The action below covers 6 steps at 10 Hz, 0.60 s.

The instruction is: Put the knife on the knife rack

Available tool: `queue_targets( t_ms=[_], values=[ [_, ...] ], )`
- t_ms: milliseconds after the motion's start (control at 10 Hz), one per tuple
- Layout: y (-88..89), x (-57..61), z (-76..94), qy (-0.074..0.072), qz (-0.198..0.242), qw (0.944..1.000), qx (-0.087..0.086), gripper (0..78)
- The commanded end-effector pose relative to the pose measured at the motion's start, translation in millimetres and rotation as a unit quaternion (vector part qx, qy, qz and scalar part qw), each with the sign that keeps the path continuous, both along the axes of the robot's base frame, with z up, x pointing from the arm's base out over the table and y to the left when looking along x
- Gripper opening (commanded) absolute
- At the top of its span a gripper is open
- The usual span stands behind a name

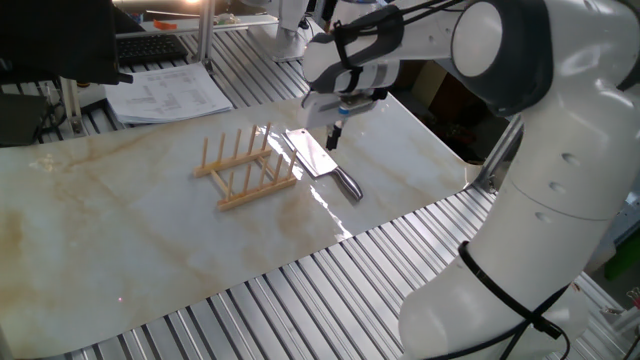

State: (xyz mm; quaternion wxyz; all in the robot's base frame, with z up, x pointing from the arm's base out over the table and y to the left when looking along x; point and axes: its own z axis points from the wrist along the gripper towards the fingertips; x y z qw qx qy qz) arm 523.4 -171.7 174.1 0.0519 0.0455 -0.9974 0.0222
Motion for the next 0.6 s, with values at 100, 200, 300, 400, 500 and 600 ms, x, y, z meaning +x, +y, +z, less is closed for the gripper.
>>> queue_targets(
  t_ms=[100,200,300,400,500,600],
  values=[
    [-17.7,1.0,-11.3,-0.015,0.015,0.9998,-0.001,0.0],
    [-17.7,1.0,-11.3,-0.024,0.008,0.9997,0.004,0.0],
    [-17.7,1.0,-11.3,-0.034,-0.011,0.9994,-0.002,0.0],
    [-17.7,1.0,-11.3,-0.032,-0.015,0.9994,-0.002,0.0],
    [-17.7,1.0,-11.3,-0.024,-0.021,0.9995,-0.003,0.0],
    [-17.7,1.0,-11.3,-0.023,-0.034,0.9991,-0.005,0.0]
  ],
)
